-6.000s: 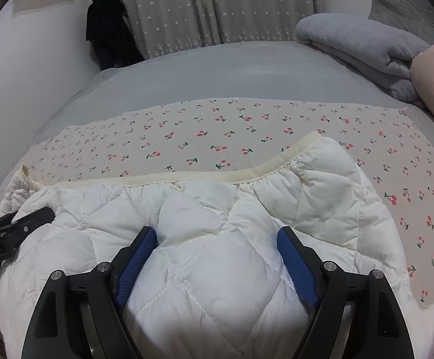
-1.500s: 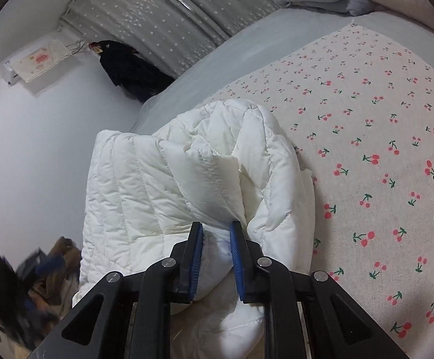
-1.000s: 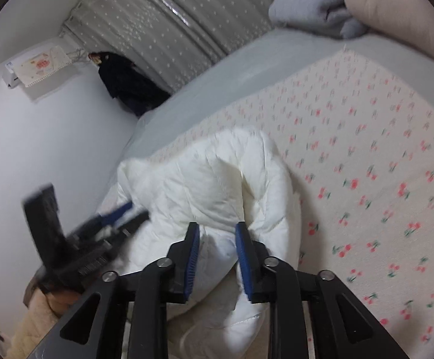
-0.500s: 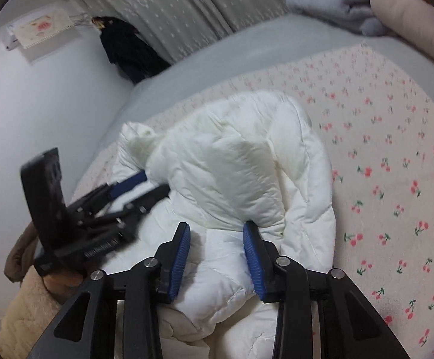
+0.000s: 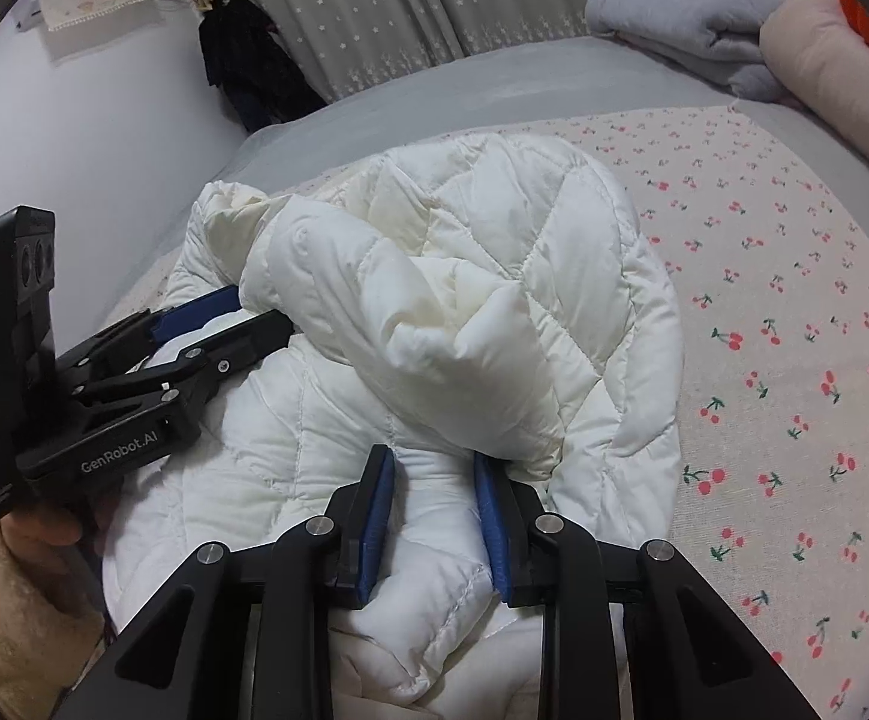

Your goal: Fold large clothes

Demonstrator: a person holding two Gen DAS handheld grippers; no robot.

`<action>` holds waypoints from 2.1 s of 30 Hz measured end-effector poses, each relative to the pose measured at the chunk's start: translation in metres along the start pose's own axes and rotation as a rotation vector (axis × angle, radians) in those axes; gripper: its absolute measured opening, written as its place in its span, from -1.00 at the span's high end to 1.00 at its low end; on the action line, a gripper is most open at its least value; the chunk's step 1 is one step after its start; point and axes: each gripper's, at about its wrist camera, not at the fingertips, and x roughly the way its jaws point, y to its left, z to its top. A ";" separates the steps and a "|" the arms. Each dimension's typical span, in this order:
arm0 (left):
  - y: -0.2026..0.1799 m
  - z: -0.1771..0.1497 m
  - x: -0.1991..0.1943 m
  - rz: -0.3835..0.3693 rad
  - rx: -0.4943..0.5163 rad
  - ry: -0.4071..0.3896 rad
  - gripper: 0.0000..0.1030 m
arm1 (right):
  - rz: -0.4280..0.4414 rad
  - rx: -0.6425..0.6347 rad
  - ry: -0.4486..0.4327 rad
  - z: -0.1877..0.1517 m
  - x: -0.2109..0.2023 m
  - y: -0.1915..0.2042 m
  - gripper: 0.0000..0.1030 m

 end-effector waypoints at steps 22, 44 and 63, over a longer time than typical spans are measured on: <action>-0.013 -0.058 -0.089 -0.103 0.041 -0.006 -0.33 | -0.053 -0.077 0.198 -0.018 -0.008 0.001 0.23; 0.012 -0.078 -0.112 0.018 -0.238 0.067 -0.67 | -0.110 -0.095 0.009 -0.018 -0.096 0.038 -0.56; 0.023 -0.071 -0.109 0.007 -0.294 0.111 -0.69 | -0.069 -0.017 -0.013 -0.022 -0.102 0.008 -0.62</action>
